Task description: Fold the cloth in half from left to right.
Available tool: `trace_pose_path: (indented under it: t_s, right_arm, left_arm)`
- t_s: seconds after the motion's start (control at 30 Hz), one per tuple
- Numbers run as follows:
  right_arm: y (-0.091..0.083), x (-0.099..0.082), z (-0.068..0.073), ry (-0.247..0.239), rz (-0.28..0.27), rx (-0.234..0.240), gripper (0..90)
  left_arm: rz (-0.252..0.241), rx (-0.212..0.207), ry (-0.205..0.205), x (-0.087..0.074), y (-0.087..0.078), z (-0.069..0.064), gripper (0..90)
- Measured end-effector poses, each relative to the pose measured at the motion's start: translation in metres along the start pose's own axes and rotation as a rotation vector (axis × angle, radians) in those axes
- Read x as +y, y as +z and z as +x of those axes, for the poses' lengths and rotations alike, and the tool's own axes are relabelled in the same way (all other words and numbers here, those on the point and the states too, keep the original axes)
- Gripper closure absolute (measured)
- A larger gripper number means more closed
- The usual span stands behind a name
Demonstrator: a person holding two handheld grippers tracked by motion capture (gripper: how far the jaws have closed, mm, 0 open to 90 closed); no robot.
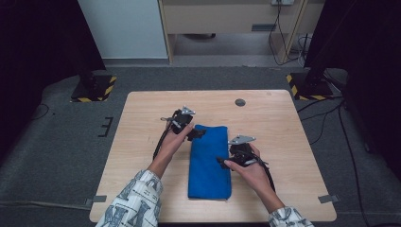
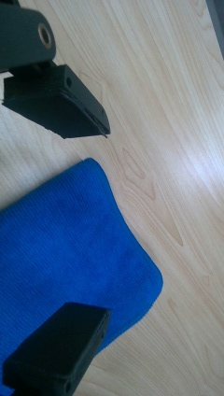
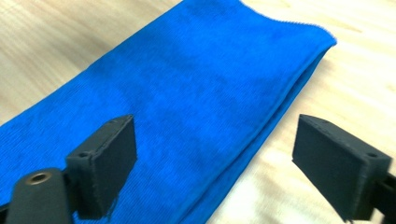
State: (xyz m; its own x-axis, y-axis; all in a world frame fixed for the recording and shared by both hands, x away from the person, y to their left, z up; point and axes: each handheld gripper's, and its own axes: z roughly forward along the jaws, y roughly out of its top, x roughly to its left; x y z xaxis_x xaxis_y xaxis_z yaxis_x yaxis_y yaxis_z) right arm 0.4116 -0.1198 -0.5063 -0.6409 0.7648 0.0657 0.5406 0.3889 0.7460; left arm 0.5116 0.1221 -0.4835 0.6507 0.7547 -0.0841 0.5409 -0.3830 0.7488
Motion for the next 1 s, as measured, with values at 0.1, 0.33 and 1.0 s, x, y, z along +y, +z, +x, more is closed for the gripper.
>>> trace_pose_path:
  t_s: [0.1, 0.33, 1.0]
  right_arm:
    - [0.004, 0.007, -0.006, 0.011, -0.002, -0.002, 18.6]
    - [0.015, 0.022, -0.021, 0.018, -0.006, -0.037, 30.7]
    - [0.044, 0.061, -0.055, 0.075, -0.003, -0.097, 59.4]
  left_arm:
    - [-0.001, 0.004, -0.014, -0.003, -0.002, 0.004, 9.6]
    - [0.005, 0.003, -0.048, -0.007, -0.005, 0.013, 10.8]
    - [0.022, 0.014, -0.093, -0.015, 0.008, 0.025, 25.8]
